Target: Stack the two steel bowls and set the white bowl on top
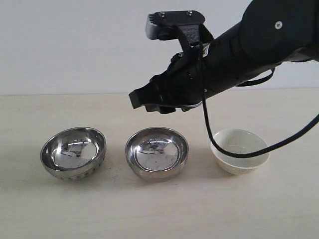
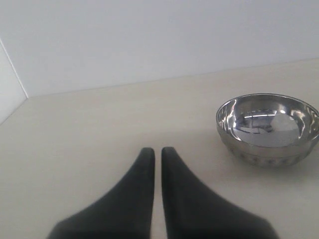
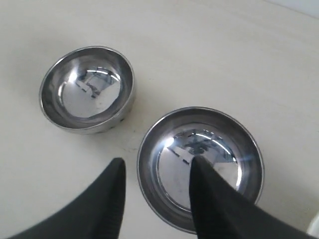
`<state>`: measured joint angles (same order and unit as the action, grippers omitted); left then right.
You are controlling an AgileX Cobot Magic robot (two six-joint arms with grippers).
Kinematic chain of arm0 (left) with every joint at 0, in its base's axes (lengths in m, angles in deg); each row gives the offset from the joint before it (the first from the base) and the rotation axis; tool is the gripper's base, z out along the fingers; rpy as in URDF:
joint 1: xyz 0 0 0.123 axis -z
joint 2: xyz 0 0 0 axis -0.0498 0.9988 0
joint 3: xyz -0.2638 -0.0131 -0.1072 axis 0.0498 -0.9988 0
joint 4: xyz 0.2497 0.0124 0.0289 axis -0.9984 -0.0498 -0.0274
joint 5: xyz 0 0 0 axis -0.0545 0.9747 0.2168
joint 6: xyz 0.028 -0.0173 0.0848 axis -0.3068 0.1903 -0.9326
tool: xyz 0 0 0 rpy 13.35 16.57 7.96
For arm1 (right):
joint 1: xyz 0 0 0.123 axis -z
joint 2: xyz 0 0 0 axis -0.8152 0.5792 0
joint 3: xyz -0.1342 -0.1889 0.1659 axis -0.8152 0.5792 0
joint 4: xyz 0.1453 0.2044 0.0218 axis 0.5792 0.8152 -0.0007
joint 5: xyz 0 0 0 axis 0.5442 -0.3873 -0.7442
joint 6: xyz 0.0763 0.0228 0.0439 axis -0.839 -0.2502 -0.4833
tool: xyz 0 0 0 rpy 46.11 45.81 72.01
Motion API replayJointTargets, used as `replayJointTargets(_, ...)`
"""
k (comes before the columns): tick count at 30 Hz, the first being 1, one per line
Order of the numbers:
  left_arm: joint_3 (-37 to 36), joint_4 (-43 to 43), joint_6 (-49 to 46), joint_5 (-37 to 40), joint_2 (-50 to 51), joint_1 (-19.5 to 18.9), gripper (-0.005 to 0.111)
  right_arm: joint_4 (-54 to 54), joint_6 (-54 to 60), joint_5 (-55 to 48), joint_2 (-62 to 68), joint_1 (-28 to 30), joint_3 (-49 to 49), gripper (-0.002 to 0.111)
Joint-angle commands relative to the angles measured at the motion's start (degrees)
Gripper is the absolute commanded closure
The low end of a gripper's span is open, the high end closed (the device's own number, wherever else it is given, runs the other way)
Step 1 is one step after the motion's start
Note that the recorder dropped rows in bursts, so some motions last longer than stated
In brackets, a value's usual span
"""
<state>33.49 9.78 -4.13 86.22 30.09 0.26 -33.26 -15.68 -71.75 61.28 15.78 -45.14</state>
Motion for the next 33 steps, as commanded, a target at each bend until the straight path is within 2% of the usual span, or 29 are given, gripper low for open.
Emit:
replayJointTargets(1,-0.2,0.4,0.6,-0.4,-0.2,-0.1,0.103,-0.9,0.7,-0.1,3.1,-2.6,-2.3,0.072)
replayJointTargets(5,-0.2,0.4,0.6,-0.4,-0.2,-0.1,0.103,-1.2,3.0,-0.5,9.0,-6.4,-5.8,0.072)
replayJointTargets(10,-0.2,0.4,0.6,-0.4,-0.2,-0.1,0.103,-3.4,9.2,-6.1,17.4,-10.9,-13.7,0.072)
replayJointTargets(16,-0.2,0.4,0.6,-0.4,-0.2,-0.1,0.103,-6.1,13.4,-8.0,23.7,-13.6,-19.7,0.072)
replayJointTargets(25,-0.2,0.4,0.6,-0.5,-0.2,-0.1,0.103,-7.8,20.5,-9.4,24.8,-13.9,-20.8,0.072)
replayJointTargets(33,-0.2,0.4,0.6,-0.4,-0.2,-0.1,0.103,-11.2,24.7,-6.2,24.8,-17.0,-20.8,0.072)
